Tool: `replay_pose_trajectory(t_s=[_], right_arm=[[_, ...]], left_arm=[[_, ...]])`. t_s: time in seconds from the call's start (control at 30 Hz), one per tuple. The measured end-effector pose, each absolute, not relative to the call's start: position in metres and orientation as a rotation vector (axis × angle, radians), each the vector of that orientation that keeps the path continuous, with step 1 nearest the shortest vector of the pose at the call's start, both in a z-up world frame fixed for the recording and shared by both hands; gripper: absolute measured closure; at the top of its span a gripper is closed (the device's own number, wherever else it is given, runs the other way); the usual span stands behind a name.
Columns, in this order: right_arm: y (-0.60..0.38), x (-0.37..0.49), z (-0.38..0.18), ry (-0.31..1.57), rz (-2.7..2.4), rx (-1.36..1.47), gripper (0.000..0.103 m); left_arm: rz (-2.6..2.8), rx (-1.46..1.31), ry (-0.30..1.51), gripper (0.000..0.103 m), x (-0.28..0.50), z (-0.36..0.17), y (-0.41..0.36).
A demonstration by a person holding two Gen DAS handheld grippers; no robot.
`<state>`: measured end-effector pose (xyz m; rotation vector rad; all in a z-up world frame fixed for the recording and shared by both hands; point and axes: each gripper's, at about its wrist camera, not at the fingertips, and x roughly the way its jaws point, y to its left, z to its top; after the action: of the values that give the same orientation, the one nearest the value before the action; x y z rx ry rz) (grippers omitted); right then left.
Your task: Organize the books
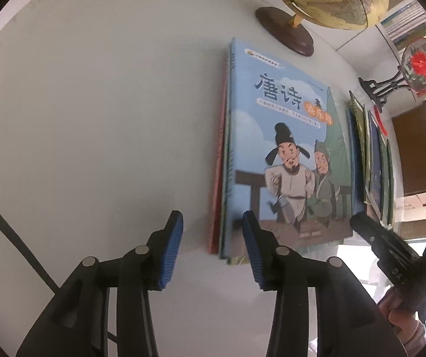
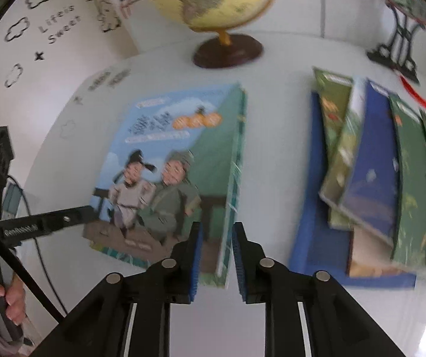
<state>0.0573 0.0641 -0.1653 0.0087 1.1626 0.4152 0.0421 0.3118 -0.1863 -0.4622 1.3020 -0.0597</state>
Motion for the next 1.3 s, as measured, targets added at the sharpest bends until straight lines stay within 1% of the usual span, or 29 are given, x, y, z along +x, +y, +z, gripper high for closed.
replay_pose_trajectory(t_s=[0.13,0.23,0.37,0.47,0.53,0.57,0.6,0.67,0.7,0.73,0.77,0.83,0.97,1.07,1.17,1.3], right_arm=[[0.049,0.045,-0.17,1.204,0.357,0.058,0.082],[0.039,0.035,-0.159,1.194,0.319,0.052,0.082],[0.025,0.021,-0.123,1.122,0.276,0.012,0.082],[0.012,0.014,-0.085,1.034,0.259,-0.008,0.082],[0.0,0.012,-0.056,0.966,0.261,0.005,0.074],[-0.005,0.013,-0.045,0.937,0.265,0.012,0.059],[-0.013,0.013,-0.032,0.902,0.262,0.011,0.049],[-0.025,0.015,-0.015,0.84,0.256,0.005,0.049],[-0.036,0.016,-0.006,0.818,0.257,0.005,0.048],[-0.04,0.017,-0.003,0.812,0.255,0.005,0.048],[-0.048,0.021,-0.001,0.81,0.249,0.004,0.048],[-0.07,0.024,-0.004,0.819,0.241,0.017,0.048],[-0.115,0.026,-0.02,0.882,0.245,0.03,0.048],[-0.155,0.025,-0.032,0.91,0.237,0.05,0.047],[-0.199,0.029,-0.048,0.954,0.216,0.089,0.046],[-0.252,0.042,-0.082,1.031,0.192,0.161,0.046]], left_arm=[[-0.039,-0.381,1.276,0.064,0.031,-0.174,0.309],[-0.038,-0.34,1.236,0.064,0.027,-0.156,0.303],[-0.054,-0.325,1.174,0.064,0.025,-0.123,0.293],[-0.055,-0.315,1.105,0.064,0.024,-0.088,0.285],[-0.041,-0.308,1.074,0.061,0.023,-0.066,0.28],[-0.042,-0.303,1.062,0.06,0.023,-0.059,0.277],[-0.047,-0.291,1.043,0.059,0.023,-0.051,0.272],[-0.052,-0.251,1.003,0.049,0.023,-0.039,0.258],[-0.053,-0.234,0.979,0.036,0.023,-0.035,0.249],[-0.054,-0.216,0.937,0.026,0.021,-0.031,0.236],[-0.051,-0.206,0.917,0.025,0.022,-0.031,0.226],[-0.061,-0.186,0.908,0.024,0.026,-0.031,0.198],[-0.129,-0.219,0.976,0.024,0.039,-0.04,0.142],[-0.167,-0.179,0.996,0.024,0.048,-0.042,0.09],[-0.225,-0.147,1.007,0.024,0.057,-0.046,0.044],[-0.337,-0.164,1.057,0.024,0.073,-0.068,-0.011]])
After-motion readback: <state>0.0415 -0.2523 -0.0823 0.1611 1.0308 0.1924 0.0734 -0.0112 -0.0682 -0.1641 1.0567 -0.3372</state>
